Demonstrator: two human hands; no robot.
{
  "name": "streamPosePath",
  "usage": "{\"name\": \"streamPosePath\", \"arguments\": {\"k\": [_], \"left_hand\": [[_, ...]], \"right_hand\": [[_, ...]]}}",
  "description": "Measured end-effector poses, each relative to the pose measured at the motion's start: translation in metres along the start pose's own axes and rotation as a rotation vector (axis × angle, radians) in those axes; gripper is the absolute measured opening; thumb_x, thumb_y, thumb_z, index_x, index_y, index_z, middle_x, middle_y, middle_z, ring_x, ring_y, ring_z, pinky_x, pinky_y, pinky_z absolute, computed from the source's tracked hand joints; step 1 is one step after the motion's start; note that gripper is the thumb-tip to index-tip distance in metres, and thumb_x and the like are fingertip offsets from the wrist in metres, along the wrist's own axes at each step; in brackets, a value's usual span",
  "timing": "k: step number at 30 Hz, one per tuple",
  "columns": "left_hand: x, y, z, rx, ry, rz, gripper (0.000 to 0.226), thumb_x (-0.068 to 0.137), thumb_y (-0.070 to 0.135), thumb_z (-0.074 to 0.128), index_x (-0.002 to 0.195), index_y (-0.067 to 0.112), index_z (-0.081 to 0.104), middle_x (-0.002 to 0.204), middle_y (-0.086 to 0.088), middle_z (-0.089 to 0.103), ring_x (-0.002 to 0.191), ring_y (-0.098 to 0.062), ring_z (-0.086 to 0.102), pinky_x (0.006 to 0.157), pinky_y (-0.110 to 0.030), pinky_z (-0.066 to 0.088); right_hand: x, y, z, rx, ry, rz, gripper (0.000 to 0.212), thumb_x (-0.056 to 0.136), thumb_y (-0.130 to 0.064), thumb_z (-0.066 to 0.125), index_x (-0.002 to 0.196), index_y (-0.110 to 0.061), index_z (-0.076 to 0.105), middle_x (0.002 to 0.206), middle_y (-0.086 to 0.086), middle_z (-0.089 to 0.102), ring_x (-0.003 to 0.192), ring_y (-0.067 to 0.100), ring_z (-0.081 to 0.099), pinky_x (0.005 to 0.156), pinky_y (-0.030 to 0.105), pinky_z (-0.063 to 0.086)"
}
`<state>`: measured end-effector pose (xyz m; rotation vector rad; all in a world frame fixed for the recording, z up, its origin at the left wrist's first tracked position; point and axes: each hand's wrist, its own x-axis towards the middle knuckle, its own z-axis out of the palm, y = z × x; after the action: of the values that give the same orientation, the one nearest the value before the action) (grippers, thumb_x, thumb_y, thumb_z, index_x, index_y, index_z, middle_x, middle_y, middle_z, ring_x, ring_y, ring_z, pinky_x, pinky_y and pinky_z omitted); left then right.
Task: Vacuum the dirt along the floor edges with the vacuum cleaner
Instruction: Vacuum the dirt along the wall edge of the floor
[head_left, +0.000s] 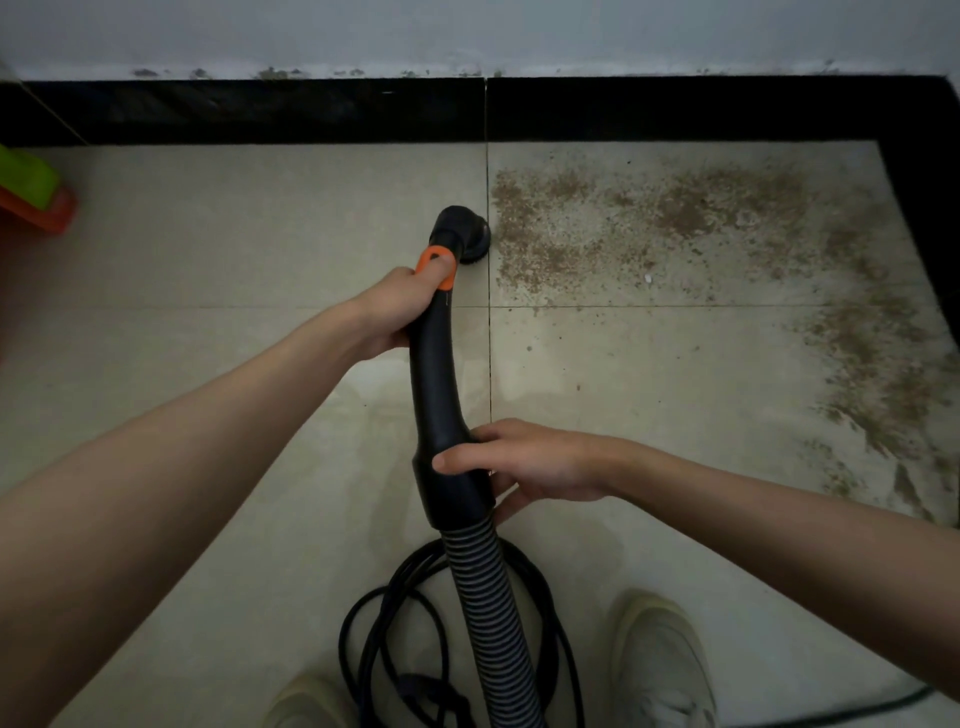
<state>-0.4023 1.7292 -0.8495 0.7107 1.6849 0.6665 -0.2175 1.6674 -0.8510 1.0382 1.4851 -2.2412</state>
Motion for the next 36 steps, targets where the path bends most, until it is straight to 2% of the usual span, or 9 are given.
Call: {"name": "streamPosePath", "arguments": {"k": [5,10,15,18,22,25,29,33,36], "left_hand": [[-0.007,-0.020,-0.012,-0.078,0.169,-0.023,0.038,0.093,0.046,0.049,0.095,0.008,0.052,0.088,-0.009,0.055,0.072,-0.019,0.054,0.061,-0.029,0.047],[-0.013,-0.034,-0.026,-0.143,0.368,-0.007,0.043,0.091,0.047,0.049,0.104,0.006,0.053,0.097,-0.012,0.058,0.082,-0.024,0.056,0.072,-0.034,0.049],[-0.020,-0.035,-0.031,-0.114,0.284,-0.064,0.042,0.093,0.044,0.046,0.108,0.005,0.052,0.097,-0.012,0.054,0.079,-0.022,0.054,0.064,-0.030,0.047],[-0.024,-0.035,-0.022,-0.172,0.233,-0.074,0.039,0.093,0.042,0.047,0.109,0.006,0.052,0.090,-0.010,0.053,0.077,-0.021,0.053,0.063,-0.029,0.047],[-0.024,-0.035,-0.004,-0.217,0.150,-0.071,0.034,0.094,0.045,0.046,0.097,0.011,0.051,0.084,-0.008,0.051,0.075,-0.019,0.052,0.062,-0.027,0.047],[-0.019,-0.031,0.008,-0.221,0.118,-0.059,0.034,0.094,0.047,0.045,0.094,0.013,0.050,0.083,-0.007,0.051,0.070,-0.017,0.051,0.062,-0.027,0.047],[-0.004,-0.025,0.017,-0.277,0.182,-0.039,0.037,0.095,0.049,0.045,0.093,0.012,0.051,0.089,-0.008,0.053,0.076,-0.020,0.053,0.066,-0.030,0.047],[0.014,-0.006,0.014,-0.375,0.220,-0.016,0.047,0.094,0.050,0.047,0.110,0.005,0.054,0.091,-0.008,0.055,0.076,-0.018,0.054,0.067,-0.029,0.048],[0.024,0.010,0.010,-0.383,0.190,-0.026,0.052,0.095,0.050,0.047,0.118,0.003,0.050,0.092,-0.007,0.056,0.079,-0.017,0.056,0.063,-0.028,0.049]], "right_hand": [[0.008,-0.005,0.006,-0.059,-0.041,0.014,0.032,0.094,-0.041,0.058,0.117,-0.019,0.056,0.108,0.001,0.068,0.096,0.017,0.068,0.080,0.028,0.059],[0.017,-0.012,0.011,-0.131,-0.055,0.015,0.029,0.094,-0.041,0.058,0.113,-0.020,0.056,0.103,-0.001,0.069,0.093,0.014,0.068,0.081,0.029,0.058],[0.021,-0.013,0.014,-0.144,-0.113,0.056,0.044,0.094,-0.041,0.057,0.127,-0.013,0.052,0.116,0.005,0.066,0.102,0.021,0.066,0.082,0.029,0.057],[0.016,-0.012,0.007,-0.136,-0.168,0.096,0.030,0.094,-0.039,0.057,0.117,-0.019,0.053,0.111,0.003,0.064,0.100,0.022,0.066,0.081,0.029,0.058],[0.006,-0.007,-0.005,-0.134,-0.224,0.141,0.020,0.094,-0.035,0.058,0.109,-0.022,0.056,0.114,0.006,0.064,0.096,0.023,0.068,0.081,0.032,0.059],[-0.001,0.000,-0.012,-0.121,-0.159,0.120,0.022,0.094,-0.034,0.060,0.111,-0.021,0.056,0.110,0.005,0.067,0.090,0.020,0.070,0.076,0.031,0.060],[-0.003,0.000,-0.022,-0.167,0.013,0.068,0.019,0.092,-0.038,0.060,0.105,-0.025,0.057,0.100,-0.003,0.069,0.086,0.011,0.070,0.070,0.026,0.059],[0.003,-0.005,-0.030,-0.165,0.235,-0.008,0.035,0.090,-0.046,0.058,0.115,-0.023,0.056,0.100,-0.005,0.067,0.093,0.012,0.067,0.071,0.028,0.056],[0.007,-0.005,-0.033,-0.084,0.396,-0.130,0.028,0.089,-0.047,0.060,0.108,-0.027,0.056,0.097,-0.008,0.066,0.086,0.007,0.065,0.071,0.024,0.051]]}}
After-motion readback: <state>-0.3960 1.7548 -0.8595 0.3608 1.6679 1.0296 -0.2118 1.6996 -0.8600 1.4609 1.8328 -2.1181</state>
